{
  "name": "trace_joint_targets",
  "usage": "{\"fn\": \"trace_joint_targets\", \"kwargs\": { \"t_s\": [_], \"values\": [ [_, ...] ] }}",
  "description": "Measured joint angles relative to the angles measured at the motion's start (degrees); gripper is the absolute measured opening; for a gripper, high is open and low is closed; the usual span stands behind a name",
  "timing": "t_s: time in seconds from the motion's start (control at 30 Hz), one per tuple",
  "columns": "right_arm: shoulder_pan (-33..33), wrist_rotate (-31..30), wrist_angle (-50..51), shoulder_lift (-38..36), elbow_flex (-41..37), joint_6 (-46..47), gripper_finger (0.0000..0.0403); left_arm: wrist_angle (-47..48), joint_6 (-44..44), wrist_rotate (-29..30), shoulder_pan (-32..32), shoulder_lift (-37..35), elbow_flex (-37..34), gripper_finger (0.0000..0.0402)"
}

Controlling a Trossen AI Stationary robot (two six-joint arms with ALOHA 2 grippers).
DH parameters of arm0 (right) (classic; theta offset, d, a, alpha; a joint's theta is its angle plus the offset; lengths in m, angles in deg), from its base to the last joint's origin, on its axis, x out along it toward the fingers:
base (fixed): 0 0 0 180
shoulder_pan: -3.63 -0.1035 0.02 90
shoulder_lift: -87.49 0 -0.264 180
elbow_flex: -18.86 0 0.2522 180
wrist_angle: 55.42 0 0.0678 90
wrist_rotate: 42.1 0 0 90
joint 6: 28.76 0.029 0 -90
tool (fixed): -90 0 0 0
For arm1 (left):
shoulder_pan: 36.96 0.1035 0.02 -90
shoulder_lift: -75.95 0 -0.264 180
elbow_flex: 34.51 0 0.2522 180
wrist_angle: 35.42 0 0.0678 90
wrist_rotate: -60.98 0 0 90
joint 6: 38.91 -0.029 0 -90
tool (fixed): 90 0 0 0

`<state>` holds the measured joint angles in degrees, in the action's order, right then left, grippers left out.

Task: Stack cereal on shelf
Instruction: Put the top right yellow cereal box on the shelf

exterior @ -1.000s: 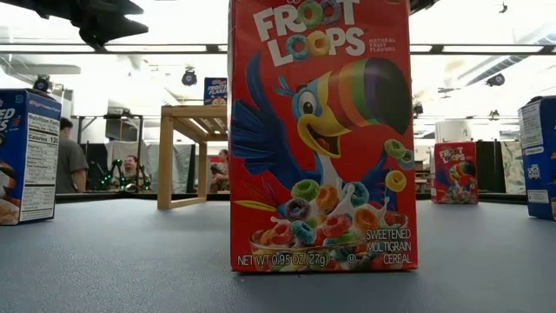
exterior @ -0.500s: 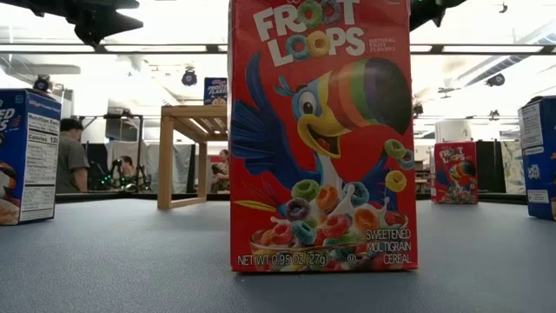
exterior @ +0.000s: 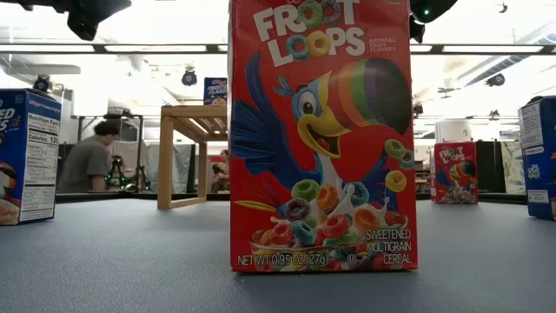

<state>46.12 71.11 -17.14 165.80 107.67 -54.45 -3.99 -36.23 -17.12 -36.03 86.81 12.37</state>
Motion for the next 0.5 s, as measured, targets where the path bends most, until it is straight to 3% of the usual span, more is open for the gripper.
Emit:
{"fn": "trace_joint_targets", "kwargs": {
  "t_s": [0.3, 0.5],
  "values": [
    [0.51, -0.09, 0.43, -0.43, 0.1, -0.81, 0.013, 1.93, 0.9, 0.91, 0.0, -10.47, -2.36, 0.0233],
    [0.77, 0.86, 0.92, -0.75, 0.26, 0.59, 0.013, 2.09, 0.57, 1.01, 0.0, -9.63, -2.42, 0.0233]
  ]
}}
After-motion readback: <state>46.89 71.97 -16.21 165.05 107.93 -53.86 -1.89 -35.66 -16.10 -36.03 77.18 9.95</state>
